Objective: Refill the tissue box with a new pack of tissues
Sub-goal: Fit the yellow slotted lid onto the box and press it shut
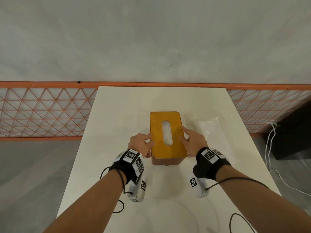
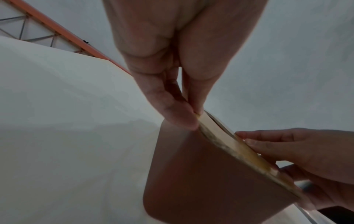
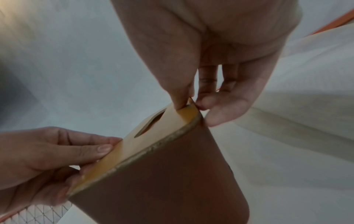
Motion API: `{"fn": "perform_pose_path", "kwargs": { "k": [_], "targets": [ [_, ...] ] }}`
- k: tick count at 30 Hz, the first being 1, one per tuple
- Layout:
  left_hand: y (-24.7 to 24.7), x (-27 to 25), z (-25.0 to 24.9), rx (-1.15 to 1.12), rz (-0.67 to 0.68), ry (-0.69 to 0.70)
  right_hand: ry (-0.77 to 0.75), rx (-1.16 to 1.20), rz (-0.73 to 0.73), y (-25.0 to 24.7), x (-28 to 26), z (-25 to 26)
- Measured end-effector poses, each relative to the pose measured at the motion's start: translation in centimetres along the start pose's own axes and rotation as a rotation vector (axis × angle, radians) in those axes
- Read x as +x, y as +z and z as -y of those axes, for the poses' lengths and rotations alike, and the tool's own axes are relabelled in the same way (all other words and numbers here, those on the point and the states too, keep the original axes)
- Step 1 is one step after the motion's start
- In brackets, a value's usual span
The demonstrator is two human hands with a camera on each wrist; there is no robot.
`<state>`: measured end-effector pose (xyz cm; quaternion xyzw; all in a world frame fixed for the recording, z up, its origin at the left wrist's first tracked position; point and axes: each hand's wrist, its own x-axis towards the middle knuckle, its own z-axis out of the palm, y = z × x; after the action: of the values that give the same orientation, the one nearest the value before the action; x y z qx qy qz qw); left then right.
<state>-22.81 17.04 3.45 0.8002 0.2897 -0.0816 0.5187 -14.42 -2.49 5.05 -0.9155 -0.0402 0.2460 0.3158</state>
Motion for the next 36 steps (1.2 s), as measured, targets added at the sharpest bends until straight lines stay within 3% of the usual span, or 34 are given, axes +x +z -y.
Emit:
{"fn": "perform_pose_path", "kwargs": {
  "k": [3, 8, 11, 24, 28, 32, 36],
  "targets": [
    [-0.4, -0.4, 0.2, 0.042, 0.013, 0.063, 0.009, 0.155, 0.055, -0.3, -0.4, -0.3],
    [-0.4, -0.6, 1.6, 0.082, 0.256, 0.15, 0.017, 0.337, 0.335, -0.9, -0.5, -1.7],
    [-0.3, -0.2, 1.9, 0.066, 0.291, 0.164, -0.043, 0.34, 0.435, -0.9, -0.3, -2.0],
    [-0.4, 0.4, 1.7, 0.215, 0.316, 0.15, -0.123, 0.157, 0.342, -0.3, 0.3, -2.5],
    [-1.0, 0.1, 1.5, 0.351, 0.352, 0.171, -0.118, 0.139, 0.364, -0.4, 0.4, -2.3],
    [-1.6, -0.3, 1.4, 0.288, 0.435, 0.171, -0.107, 0.162, 0.363, -1.0, 0.3, -1.7],
    [-1.9, 0.1, 0.9, 0.318, 0.427, 0.138, -0.155, -0.014, 0.371, -1.0, 0.4, -0.4]
  ]
}}
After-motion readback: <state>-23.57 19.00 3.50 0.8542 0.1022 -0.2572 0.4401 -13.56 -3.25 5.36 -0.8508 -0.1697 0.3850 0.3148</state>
